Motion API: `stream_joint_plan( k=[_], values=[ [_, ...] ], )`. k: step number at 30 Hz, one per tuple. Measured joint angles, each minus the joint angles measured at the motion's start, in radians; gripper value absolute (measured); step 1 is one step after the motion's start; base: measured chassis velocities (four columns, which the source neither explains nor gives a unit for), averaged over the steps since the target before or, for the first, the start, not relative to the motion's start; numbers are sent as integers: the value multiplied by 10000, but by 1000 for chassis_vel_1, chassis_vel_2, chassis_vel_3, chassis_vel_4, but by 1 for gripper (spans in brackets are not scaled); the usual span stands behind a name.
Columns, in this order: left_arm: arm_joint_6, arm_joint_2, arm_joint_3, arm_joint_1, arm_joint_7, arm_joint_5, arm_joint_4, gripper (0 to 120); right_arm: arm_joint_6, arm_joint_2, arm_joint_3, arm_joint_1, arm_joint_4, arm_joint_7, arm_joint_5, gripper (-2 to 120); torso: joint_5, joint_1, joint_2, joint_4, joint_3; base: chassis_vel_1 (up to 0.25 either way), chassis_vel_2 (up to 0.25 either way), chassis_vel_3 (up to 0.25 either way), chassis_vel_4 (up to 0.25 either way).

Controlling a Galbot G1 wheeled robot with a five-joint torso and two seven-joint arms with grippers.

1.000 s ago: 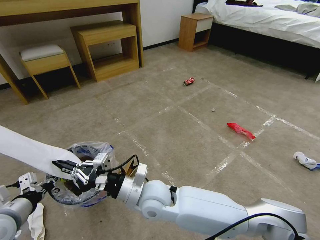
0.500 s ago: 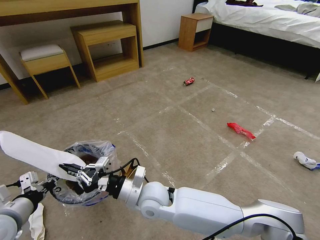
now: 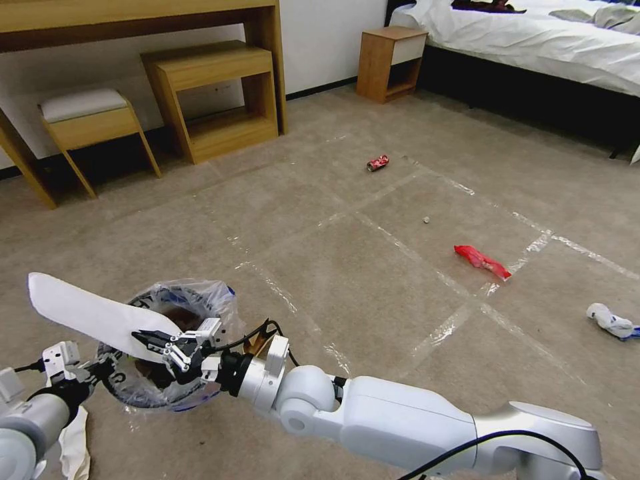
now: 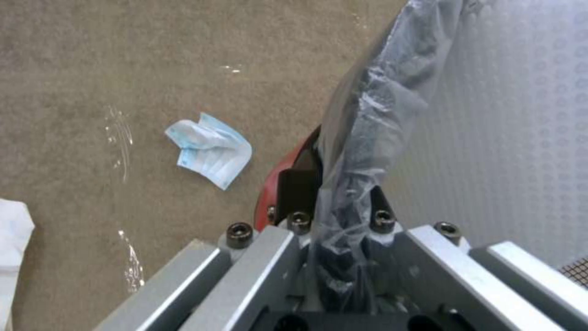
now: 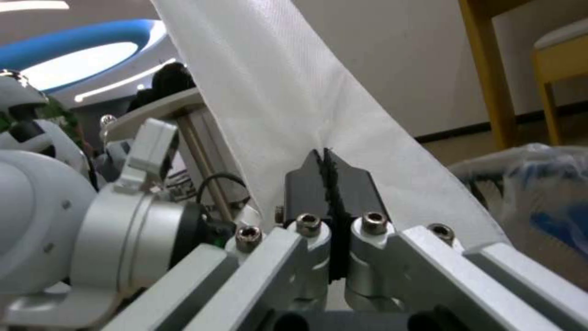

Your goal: Pick up the trash bin and place the garbage on the floor into it.

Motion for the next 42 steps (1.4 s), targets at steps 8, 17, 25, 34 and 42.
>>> stream_joint_plan(
  k=[8,17,25,34,42],
  values=[
    [-1,4,9,-61,4,-13,4,1,90,-35,-109,20,-304,-37,-22,0,0,0,0,0,0,0,0,0,0],
    [-8,-34,34,-78,20,0,50,1,237,60,-283,37,-751,-73,-74,0,0,0,0,0,0,0,0,0,0],
    [-18,-8,42,-91,57,1,122,1,296,195,-422,80,-982,-52,-121,0,0,0,0,0,0,0,0,0,0],
    [-35,-12,92,-156,87,22,193,1,314,221,-533,125,-1243,60,-273,0,0,0,0,0,0,0,0,0,0],
    [-37,-25,110,-160,90,34,202,1,421,378,-580,135,-1569,90,-375,8,0,0,0,0,0,0,0,0,0]
  ],
)
